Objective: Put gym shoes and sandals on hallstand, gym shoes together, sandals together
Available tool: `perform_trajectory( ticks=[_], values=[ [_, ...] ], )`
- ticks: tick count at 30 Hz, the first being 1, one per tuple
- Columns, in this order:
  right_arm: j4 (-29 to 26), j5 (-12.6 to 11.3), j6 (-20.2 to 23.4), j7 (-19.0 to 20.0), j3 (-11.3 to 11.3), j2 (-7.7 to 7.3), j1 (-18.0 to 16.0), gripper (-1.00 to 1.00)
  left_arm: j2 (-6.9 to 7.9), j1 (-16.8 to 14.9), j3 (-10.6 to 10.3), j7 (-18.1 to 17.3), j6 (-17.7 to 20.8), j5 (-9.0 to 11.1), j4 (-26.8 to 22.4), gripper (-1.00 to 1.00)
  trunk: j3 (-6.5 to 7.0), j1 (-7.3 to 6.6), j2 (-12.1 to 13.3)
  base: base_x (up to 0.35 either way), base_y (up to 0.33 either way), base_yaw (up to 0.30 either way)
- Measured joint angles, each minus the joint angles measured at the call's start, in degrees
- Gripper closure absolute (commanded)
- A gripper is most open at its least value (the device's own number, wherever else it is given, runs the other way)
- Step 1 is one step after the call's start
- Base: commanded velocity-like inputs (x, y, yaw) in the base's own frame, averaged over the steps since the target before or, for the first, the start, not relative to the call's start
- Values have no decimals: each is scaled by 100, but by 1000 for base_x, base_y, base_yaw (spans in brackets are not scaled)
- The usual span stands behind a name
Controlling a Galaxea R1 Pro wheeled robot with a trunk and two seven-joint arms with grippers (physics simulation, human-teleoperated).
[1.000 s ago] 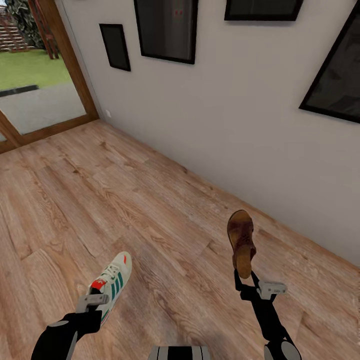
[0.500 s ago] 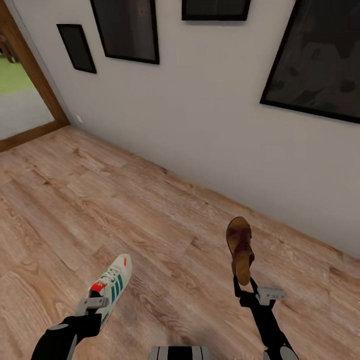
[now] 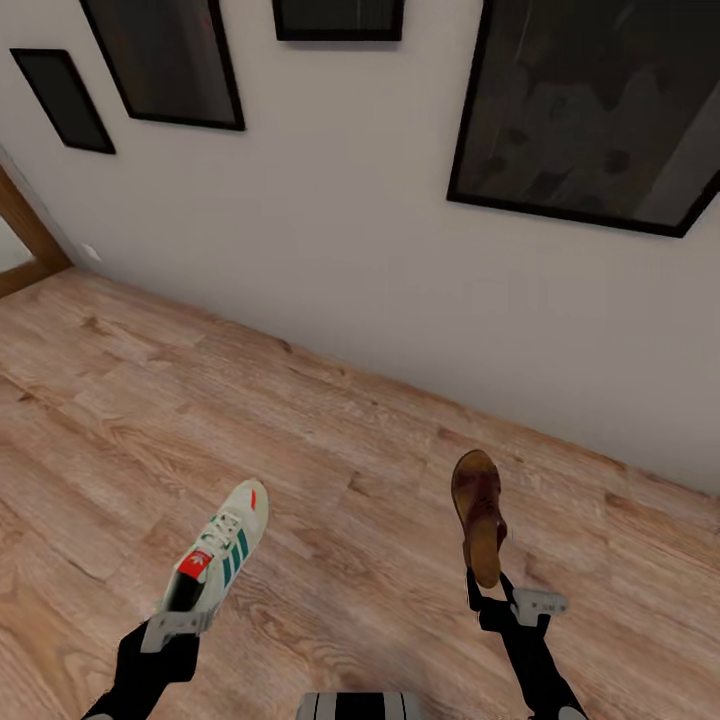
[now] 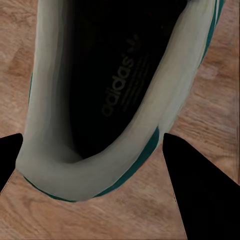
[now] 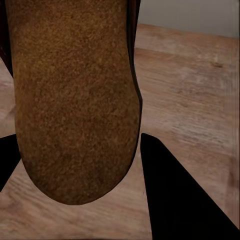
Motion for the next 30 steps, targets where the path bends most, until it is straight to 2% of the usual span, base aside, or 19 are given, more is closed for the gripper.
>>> perform_trajectory(
  ticks=[3, 8, 10, 19, 30],
  values=[
    [3, -3, -1, 1, -9, -4, 0, 100, -2, 111, -3, 0, -265, 1, -13, 100, 0, 0, 0, 0, 0, -300],
    [8, 2, -4, -4, -5, -1, 0, 100, -2, 152, -41, -3, -362, 2, -19, 100, 0, 0, 0, 0, 0, -300],
    [9, 3, -3, -5, -4, -1, 0, 100, -2, 157, -115, -2, -411, 6, -20, 100, 0, 0, 0, 0, 0, -300],
    [16, 2, -4, -5, -5, 0, 0, 100, -2, 159, -212, 16, -443, -5, -19, 100, 0, 0, 0, 0, 0, -300],
    [27, 2, -4, -5, -13, 0, 0, 100, -2, 159, -225, 18, -444, -9, -20, 100, 0, 0, 0, 0, 0, -300]
  ],
)
